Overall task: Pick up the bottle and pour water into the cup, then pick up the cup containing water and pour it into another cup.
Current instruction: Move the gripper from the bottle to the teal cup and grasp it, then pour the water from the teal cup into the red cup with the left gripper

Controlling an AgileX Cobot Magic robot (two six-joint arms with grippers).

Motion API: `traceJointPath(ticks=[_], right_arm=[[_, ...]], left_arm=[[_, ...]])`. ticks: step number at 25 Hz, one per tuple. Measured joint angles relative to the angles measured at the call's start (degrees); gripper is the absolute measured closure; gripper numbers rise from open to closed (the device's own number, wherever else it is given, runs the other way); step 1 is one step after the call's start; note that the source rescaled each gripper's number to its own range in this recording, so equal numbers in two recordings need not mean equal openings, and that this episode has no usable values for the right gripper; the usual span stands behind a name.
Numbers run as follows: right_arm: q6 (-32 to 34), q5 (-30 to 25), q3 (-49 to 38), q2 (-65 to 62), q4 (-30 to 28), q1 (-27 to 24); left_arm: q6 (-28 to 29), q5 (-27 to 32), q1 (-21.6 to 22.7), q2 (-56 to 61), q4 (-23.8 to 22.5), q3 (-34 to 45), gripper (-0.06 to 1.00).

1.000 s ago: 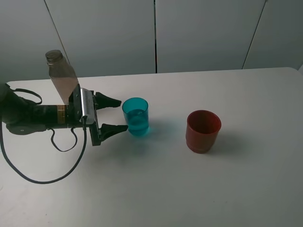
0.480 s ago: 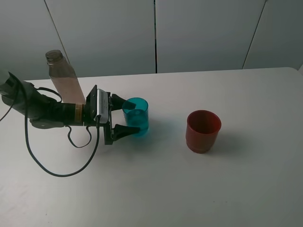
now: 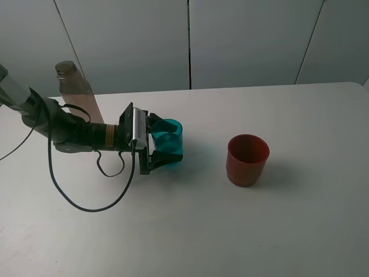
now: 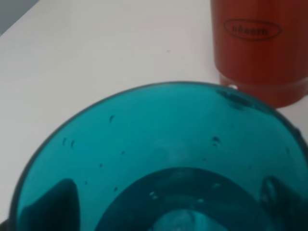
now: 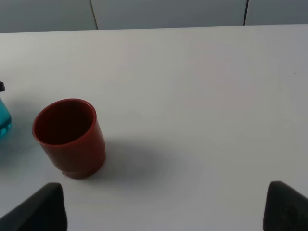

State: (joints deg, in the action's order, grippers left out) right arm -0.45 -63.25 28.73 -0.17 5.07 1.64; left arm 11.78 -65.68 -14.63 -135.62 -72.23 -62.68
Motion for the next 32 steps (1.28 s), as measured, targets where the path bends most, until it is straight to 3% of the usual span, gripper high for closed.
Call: traceJointPath(ticks=[1, 2, 3, 23, 32], right_arm=[[0.0, 0.0, 0.0, 0.0, 0.0, 0.0], [0.0, 0.0, 0.0, 0.0, 0.0, 0.0], [0.0, 0.0, 0.0, 0.0, 0.0, 0.0], [0.0, 0.0, 0.0, 0.0, 0.0, 0.0], [0.0, 0.0, 0.0, 0.0, 0.0, 0.0]], left_arm=[[0.1, 0.3, -0.1, 0.0, 0.0, 0.0, 0.26], [0.3, 0.7, -0.3, 0.0, 0.0, 0.0, 0.66], [0.8, 1.0, -0.4, 0.0, 0.0, 0.0, 0.76], [2.7, 1.1, -0.5, 0.0, 0.1, 0.0, 0.76], [4.5, 5.7, -2.1, 7.6, 0.7, 0.0, 0.76]])
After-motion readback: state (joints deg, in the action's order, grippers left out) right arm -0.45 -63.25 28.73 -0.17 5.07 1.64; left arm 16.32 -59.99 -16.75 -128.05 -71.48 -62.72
